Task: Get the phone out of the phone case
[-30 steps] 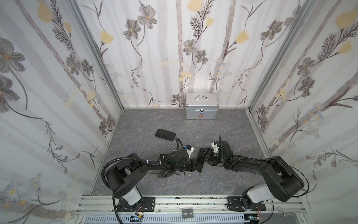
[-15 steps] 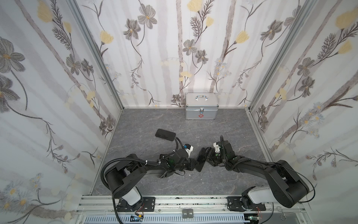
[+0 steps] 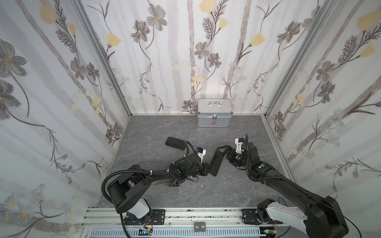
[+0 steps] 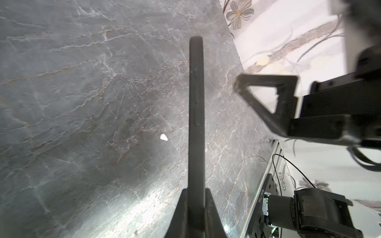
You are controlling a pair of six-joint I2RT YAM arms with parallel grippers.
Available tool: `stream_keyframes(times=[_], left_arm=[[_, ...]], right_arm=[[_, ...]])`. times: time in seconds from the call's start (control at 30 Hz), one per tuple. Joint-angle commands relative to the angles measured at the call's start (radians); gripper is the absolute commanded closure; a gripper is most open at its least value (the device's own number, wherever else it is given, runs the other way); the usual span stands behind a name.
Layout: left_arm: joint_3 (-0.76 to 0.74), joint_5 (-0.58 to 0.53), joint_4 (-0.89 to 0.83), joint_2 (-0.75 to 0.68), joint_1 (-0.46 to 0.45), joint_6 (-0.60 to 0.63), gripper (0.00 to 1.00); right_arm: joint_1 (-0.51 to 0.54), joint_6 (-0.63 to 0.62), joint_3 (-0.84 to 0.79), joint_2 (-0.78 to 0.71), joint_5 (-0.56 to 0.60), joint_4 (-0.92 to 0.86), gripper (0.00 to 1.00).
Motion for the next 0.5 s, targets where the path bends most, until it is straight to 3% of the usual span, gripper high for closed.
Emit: stream_keyframes(times=[0.0,0.23,0.37,0.47], left_arm=[[0.085,-0.057,-0.122,-0.016,0.004,0.047,1.0],[0.18,-0.177,-0.235,-0.025,0.006,0.087,1.0],[0.173,-0.197,-0.222,-0.034,0.005,0.144,1.0],[0.156,-0.219,-0.22,-0.065,0.007,0.155,1.0]], right_arm=[[-0.004,-0.097,0.008,-0.069,0.147,-0.016,0.0],[-0.007,-0.287,-0.007,-0.181,0.234,0.083,0.04],[-0.012,-0.443,0.069,-0.203,0.203,0.007,0.02],[-0.012,-0.58,0.119,-0.205,0.102,-0.031,0.03]])
